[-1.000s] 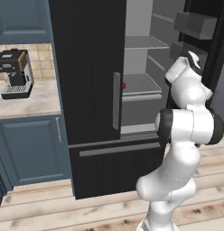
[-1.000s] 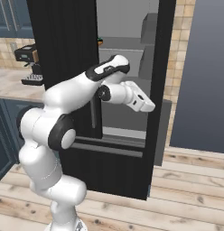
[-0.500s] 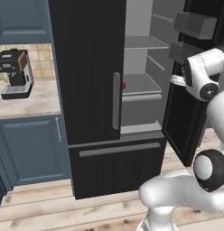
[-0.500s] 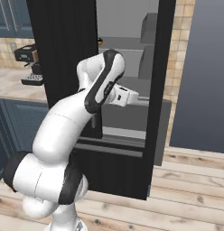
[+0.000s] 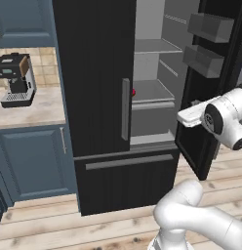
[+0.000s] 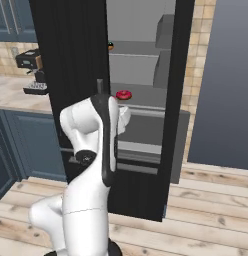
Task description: Take the donuts from the fridge and place them on the empty tray on the dining counter.
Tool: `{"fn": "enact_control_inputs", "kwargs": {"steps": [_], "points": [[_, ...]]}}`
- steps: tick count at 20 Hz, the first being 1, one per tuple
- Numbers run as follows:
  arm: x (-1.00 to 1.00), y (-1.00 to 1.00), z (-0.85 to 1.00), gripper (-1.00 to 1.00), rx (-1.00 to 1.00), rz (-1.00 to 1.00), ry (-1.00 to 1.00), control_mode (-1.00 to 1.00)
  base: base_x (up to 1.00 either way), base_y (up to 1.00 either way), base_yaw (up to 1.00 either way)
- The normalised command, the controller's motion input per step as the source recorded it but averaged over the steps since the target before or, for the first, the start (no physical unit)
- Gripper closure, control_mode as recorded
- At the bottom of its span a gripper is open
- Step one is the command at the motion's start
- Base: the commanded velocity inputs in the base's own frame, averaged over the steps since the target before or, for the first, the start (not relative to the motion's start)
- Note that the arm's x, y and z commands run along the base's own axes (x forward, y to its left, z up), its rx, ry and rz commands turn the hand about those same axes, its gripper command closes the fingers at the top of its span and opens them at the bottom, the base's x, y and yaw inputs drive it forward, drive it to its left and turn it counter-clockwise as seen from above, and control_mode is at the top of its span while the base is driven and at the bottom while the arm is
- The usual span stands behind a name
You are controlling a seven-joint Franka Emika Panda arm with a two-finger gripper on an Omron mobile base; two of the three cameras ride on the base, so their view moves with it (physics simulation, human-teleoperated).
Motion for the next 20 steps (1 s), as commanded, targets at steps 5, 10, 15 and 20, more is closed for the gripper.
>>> {"fn": "enact_control_inputs", "kwargs": {"steps": [5,10,15,20], "points": [[0.01,1.0,0.06,1.0,-0.36,-0.2,-0.01,-1.0,0.0,0.0,0.0],[0.16,1.0,0.08,1.0,-0.07,-0.3,0.03,-1.0,0.0,0.0,0.0],[0.3,1.0,0.03,1.0,0.11,-0.03,0.29,-1.0,0.0,0.0,0.0],[0.55,0.21,0.38,1.0,0.44,0.29,0.06,-1.0,0.0,0.0,0.0]]}}
